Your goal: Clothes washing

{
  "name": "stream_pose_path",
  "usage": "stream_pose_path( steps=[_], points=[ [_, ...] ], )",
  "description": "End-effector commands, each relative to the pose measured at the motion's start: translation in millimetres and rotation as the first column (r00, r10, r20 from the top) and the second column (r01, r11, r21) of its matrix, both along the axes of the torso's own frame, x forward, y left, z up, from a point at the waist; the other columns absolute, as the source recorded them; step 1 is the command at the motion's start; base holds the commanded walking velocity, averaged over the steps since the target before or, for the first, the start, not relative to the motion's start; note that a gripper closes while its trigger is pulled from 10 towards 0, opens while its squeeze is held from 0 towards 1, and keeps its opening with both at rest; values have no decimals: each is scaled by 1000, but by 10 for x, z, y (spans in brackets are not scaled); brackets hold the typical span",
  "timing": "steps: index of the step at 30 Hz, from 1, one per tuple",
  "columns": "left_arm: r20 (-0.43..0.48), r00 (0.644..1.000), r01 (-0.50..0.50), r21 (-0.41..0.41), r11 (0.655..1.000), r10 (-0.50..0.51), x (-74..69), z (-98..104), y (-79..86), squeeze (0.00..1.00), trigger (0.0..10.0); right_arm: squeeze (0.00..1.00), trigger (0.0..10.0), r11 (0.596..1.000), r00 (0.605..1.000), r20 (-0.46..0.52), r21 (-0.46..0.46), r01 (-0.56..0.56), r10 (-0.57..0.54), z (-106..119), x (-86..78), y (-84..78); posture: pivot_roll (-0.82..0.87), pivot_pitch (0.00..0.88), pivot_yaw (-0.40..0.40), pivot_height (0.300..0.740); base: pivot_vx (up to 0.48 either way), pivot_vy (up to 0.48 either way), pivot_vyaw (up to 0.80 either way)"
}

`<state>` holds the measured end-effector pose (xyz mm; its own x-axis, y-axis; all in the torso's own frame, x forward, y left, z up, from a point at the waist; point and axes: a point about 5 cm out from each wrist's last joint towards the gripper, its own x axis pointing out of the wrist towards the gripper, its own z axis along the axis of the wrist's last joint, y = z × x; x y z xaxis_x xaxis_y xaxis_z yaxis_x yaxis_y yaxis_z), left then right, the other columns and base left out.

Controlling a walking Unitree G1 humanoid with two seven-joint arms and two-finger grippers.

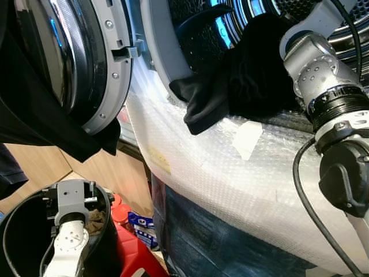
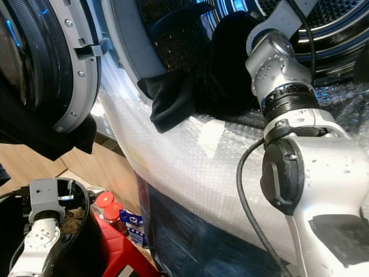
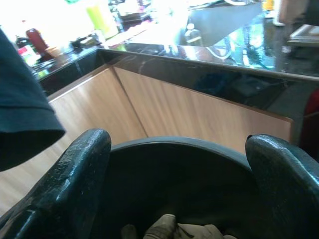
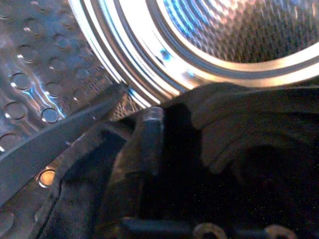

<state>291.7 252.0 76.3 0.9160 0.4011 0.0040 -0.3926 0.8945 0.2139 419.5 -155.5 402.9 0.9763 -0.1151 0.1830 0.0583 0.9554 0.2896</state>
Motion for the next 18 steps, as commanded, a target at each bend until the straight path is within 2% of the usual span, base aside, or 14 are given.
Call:
stream_pose_path(
  steps=[1,3,5,7,10,13,15,17,18],
  points=[
    [-41,999,15,11,1000,-15,-23,-61,-6,0,10000,1000,10000,998,998,57,-56,3,1,193,-50,12,142,0,73,740,0,0,0],
    [-42,999,33,16,999,-33,-16,-59,-21,0,10000,1000,10000,995,998,65,-94,21,-15,226,-61,-14,142,0,71,740,0,0,0],
    [-38,999,37,21,999,-36,-15,-54,-29,0,10000,1000,10000,988,994,107,-154,0,17,296,-81,14,144,0,64,740,0,0,0],
    [-33,999,28,17,999,-27,-22,-55,-33,0,10000,1000,10000,980,993,108,-198,-26,48,287,-77,61,147,0,59,740,0,0,0],
    [-26,1000,17,10,1000,-17,-30,-49,-33,0,10000,1000,10000,979,993,96,-196,-50,70,233,-60,107,148,0,60,740,0,0,0],
    [-30,999,27,9,1000,-26,-45,-56,-41,0,10000,1000,10000,983,994,99,-181,-36,54,219,-59,61,151,0,71,740,0,0,0],
    [-32,999,35,20,999,-34,-53,-55,-37,0,10000,1000,10000,978,993,109,-210,-20,43,238,-69,18,147,0,71,740,0,0,0],
    [-35,999,18,19,1000,-17,-64,-60,-6,0,10000,1000,10000,946,987,154,-323,7,45,305,-100,-19,144,0,63,740,0,0,0],
    [-35,999,14,15,1000,-14,-64,-63,-6,0,10000,1000,10000,938,985,168,-346,30,31,323,-110,-43,145,0,62,740,0,0,0]
  ],
)
